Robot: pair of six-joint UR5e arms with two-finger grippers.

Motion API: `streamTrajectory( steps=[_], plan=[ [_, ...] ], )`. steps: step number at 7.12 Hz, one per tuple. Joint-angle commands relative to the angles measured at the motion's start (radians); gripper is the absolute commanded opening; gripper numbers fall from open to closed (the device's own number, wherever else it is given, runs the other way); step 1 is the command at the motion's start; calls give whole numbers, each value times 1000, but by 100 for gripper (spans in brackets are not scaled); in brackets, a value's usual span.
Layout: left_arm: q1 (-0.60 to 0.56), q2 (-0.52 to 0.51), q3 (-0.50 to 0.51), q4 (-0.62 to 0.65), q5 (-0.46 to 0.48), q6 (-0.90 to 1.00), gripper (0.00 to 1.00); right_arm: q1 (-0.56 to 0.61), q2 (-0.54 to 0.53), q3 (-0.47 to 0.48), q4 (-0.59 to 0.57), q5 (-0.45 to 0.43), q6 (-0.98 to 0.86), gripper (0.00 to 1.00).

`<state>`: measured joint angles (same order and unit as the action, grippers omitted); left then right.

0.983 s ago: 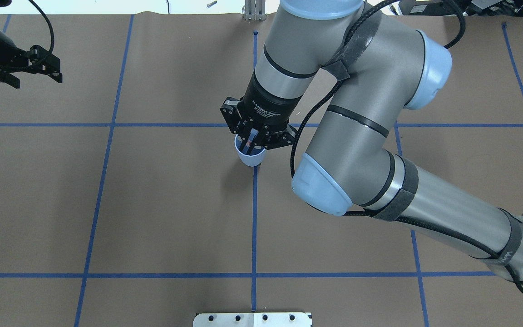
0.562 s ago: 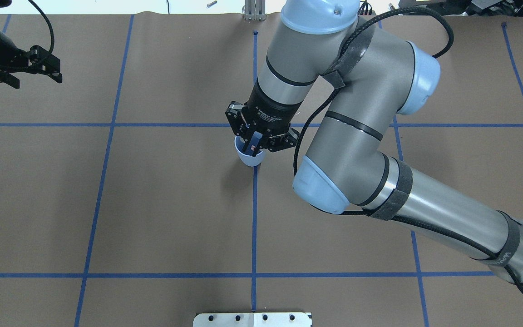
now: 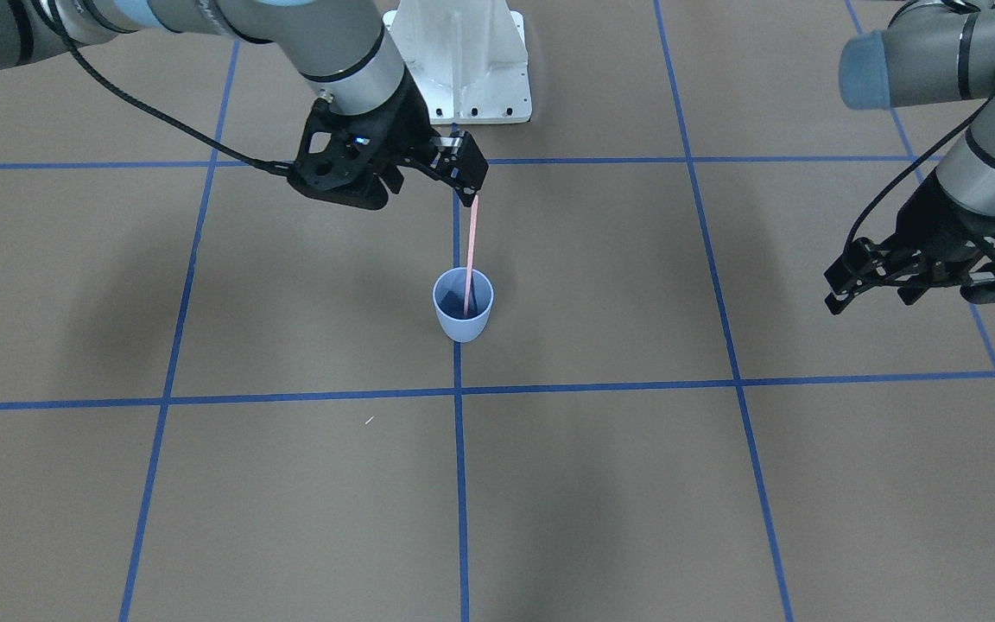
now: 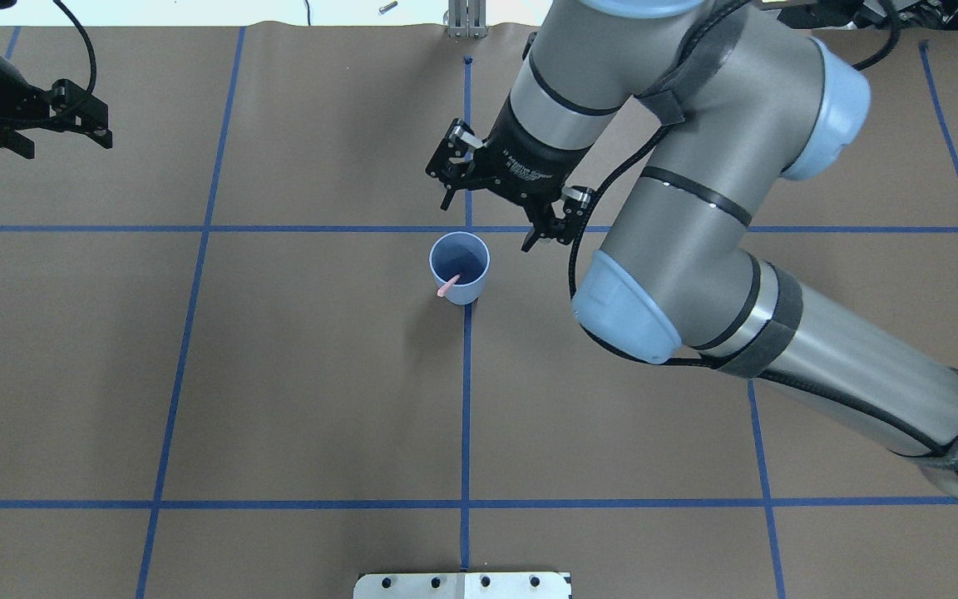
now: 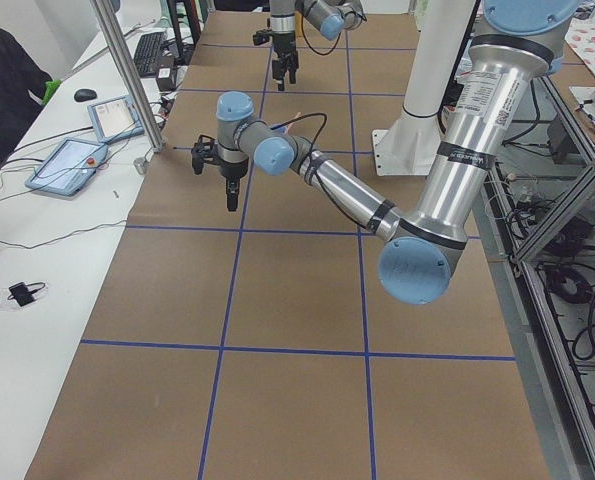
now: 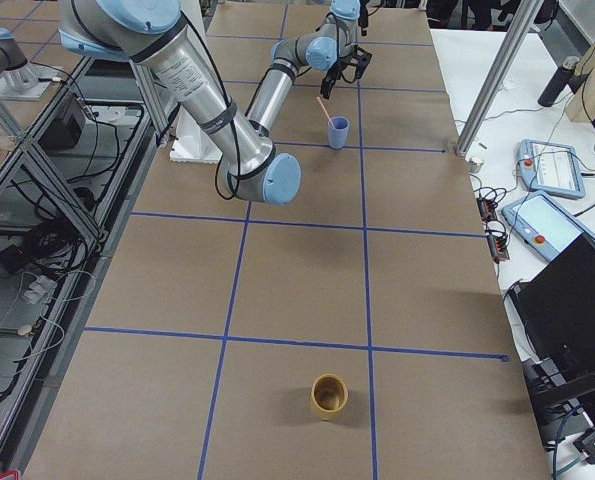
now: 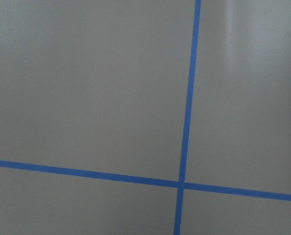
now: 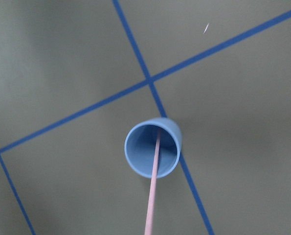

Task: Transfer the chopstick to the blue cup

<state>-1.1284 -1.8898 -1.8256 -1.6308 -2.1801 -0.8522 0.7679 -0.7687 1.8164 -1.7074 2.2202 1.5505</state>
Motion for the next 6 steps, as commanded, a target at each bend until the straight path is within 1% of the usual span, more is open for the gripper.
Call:
streamTrajectory(
  steps=[1, 2, 3, 4, 5, 6],
  plan=[
    [-30, 6, -10, 2, -42, 4, 98, 175, -181, 122, -8, -7, -109, 100],
    [-30, 23, -27, 2, -43, 5, 98, 268, -287, 139, -8, -5, -333, 100],
    [-63, 53, -47, 9, -56, 94, 98, 346, -396, 136, -8, 5, -588, 100],
    [-120, 119, -41, 5, -126, 205, 98, 431, -505, 129, -8, 10, -838, 100],
    [-179, 182, -35, 5, -125, 380, 98, 520, -591, 101, -9, 16, -1074, 100],
    [-244, 219, 27, 5, -124, 526, 98, 600, -659, 49, -9, 69, -1297, 100]
  ],
)
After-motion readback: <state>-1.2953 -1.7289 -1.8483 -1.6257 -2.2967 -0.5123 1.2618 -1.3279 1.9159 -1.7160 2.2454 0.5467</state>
